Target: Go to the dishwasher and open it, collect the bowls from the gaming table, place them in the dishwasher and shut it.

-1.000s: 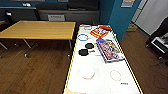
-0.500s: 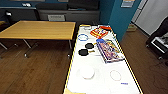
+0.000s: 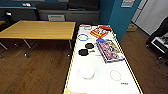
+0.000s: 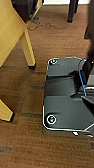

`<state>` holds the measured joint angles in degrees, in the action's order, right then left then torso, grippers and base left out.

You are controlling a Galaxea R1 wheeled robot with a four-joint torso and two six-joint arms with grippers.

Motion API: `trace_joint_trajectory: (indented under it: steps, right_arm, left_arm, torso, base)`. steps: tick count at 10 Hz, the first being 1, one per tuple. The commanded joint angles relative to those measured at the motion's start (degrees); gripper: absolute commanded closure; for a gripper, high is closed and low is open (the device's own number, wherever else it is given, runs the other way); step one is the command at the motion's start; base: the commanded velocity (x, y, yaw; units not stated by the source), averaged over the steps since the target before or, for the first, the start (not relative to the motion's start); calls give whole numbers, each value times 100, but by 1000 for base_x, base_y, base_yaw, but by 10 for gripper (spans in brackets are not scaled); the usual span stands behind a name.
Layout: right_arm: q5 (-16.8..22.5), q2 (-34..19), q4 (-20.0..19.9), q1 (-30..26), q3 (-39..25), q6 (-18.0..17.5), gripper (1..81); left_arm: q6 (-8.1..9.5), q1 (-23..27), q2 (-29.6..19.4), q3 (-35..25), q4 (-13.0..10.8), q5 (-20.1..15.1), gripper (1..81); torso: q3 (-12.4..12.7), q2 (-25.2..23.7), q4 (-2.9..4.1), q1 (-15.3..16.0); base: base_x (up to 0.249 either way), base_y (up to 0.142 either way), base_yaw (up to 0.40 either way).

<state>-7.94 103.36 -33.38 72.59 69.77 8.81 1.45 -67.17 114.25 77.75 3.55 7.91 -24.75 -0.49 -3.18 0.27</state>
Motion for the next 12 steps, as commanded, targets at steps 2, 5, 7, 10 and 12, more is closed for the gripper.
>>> trace_joint_trajectory:
  steps: [2,5,7,10,12]
  right_arm:
    - [275,-16,156,-47,18,15,811]
    - [275,161,147,-47,124,15,811]
    - [275,223,139,-47,150,6,811]
    - [275,275,139,-47,203,-2,811]
    - [275,284,139,-47,238,6,811]
  left_arm:
    - [959,2130,-1218,-1068,427,-823,10]
    - [1428,3503,-1176,-1095,480,-1925,10]
    - [1805,4206,-983,-956,804,-2144,10]
    - [2052,4928,-195,-194,1418,-2628,10]
    - [2061,5174,280,151,1526,-2863,10]
  torso:
    - [0,0,0,0]
    - [0,0,0,0]
    - [0,0,0,0]
    - [-2,0,0,0]
    - [-2,0,0,0]
  base:
    - [0,0,0]
    - [0,0,0]
    - [0,0,0]
    - [0,0,0]
    - [0,0,0]
